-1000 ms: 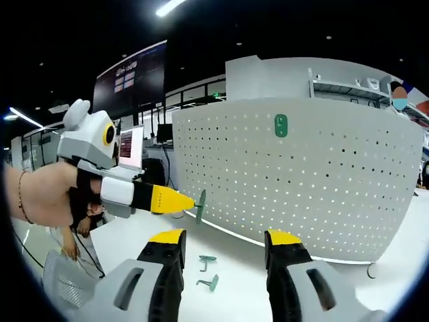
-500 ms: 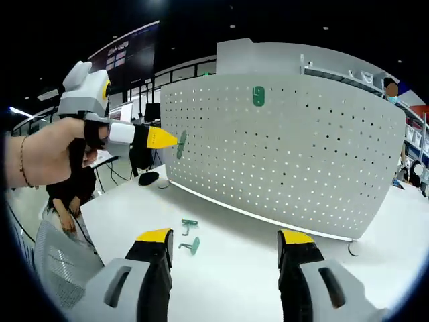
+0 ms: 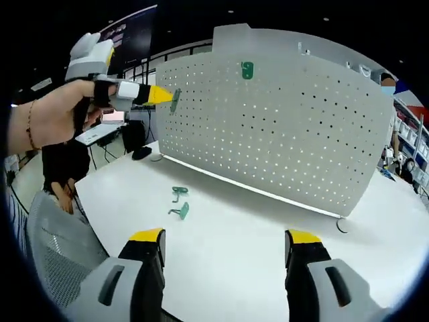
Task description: Insert the hook assembly into the mounting plate slot until the hook locks in place.
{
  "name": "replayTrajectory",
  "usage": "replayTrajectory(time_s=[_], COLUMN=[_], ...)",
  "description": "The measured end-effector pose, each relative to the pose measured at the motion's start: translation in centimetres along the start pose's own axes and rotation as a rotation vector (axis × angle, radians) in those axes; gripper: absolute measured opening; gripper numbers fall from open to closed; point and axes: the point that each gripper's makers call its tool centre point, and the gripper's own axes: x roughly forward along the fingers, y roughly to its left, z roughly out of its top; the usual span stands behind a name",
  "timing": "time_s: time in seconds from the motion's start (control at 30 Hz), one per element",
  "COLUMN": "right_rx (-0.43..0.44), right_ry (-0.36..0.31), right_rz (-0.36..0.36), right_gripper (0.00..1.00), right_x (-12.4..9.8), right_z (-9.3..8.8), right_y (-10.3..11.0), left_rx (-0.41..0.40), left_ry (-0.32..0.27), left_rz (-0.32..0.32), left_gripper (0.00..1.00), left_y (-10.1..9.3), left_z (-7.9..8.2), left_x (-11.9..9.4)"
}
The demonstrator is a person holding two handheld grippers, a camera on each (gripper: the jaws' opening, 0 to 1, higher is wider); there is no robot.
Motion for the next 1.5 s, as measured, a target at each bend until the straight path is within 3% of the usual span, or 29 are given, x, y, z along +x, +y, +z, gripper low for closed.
replayTrajectory(time_s=[0.23,0.37,0.53,0.8,0.97,1.5], right_rx=[-0.014,-0.079,-0.081,-0.089,-0.097,-0.103], right_ry=[0.04,0.043,0.066,0.049,0.011,0.014], right_rz=[0.003,0.008,0.026,0.026,-0.002,-0.013], right_gripper=[0.74,0.74,0.73,0.72,0.7,0.68], right_x=[-0.1,0.1,0.5,0.7,0.4,0.6], right_z=[-2.1,-2.4,-3.2,-3.1,-2.4,-2.4], right_y=[0.6,1.1,1.5,1.6,1.1,0.8], left_rx=[0.016,0.021,0.03,0.047,0.041,0.086], left_ry=[-0.041,-0.064,-0.097,-0.166,-0.192,-0.257], left_rz=[0.032,0.047,0.057,0.092,0.113,0.174], left_gripper=[0.01,0.01,0.01,0.01,0.01,0.01], left_y=[0.3,0.4,0.6,1.0,1.1,0.9], left_z=[1.1,1.9,3.0,5.4,5.9,7.8], left_x=[0.4,0.7,1.1,2.3,3.0,6.6])
